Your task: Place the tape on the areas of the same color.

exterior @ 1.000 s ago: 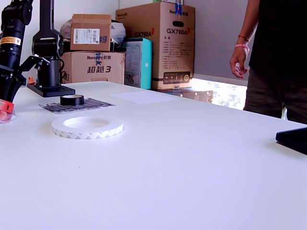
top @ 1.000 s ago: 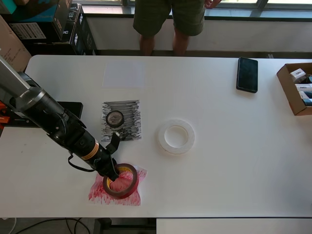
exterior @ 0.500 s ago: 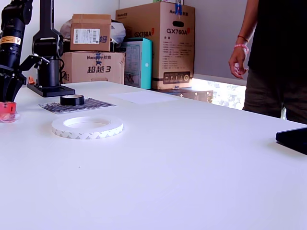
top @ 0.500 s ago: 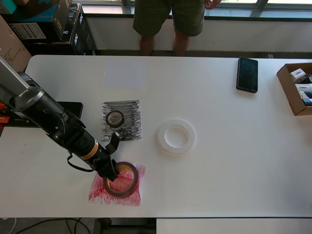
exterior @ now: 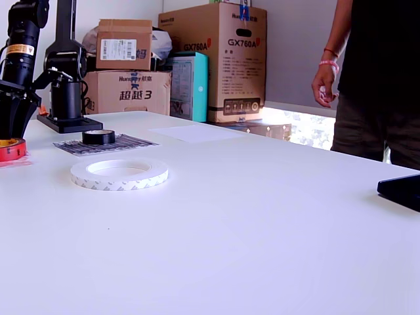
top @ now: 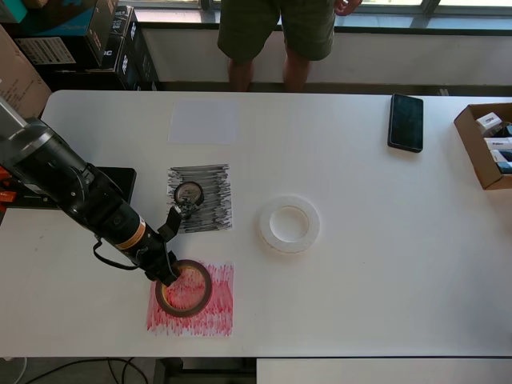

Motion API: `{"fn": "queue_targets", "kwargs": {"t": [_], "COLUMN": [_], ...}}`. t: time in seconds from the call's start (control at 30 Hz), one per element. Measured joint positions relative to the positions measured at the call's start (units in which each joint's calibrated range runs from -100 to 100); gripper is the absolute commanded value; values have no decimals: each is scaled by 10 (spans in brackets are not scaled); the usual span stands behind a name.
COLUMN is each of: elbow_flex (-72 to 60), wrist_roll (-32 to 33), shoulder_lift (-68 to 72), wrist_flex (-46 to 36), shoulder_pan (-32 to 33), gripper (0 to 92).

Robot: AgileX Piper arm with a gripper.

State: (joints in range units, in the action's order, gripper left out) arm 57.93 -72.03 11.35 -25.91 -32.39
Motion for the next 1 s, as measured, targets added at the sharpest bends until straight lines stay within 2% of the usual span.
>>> {"fn": "queue_targets", "kwargs": {"t": [0.13, 0.73, 1.0], "elbow_flex": [-30, -184, -270], "wrist_roll": [0, 0, 49], "shoulder_lift": [-25, -95, -88], "wrist_flex": [-40, -380, -506], "shoulder_pan": [0, 11, 67], "gripper": [411, 408, 408]}}
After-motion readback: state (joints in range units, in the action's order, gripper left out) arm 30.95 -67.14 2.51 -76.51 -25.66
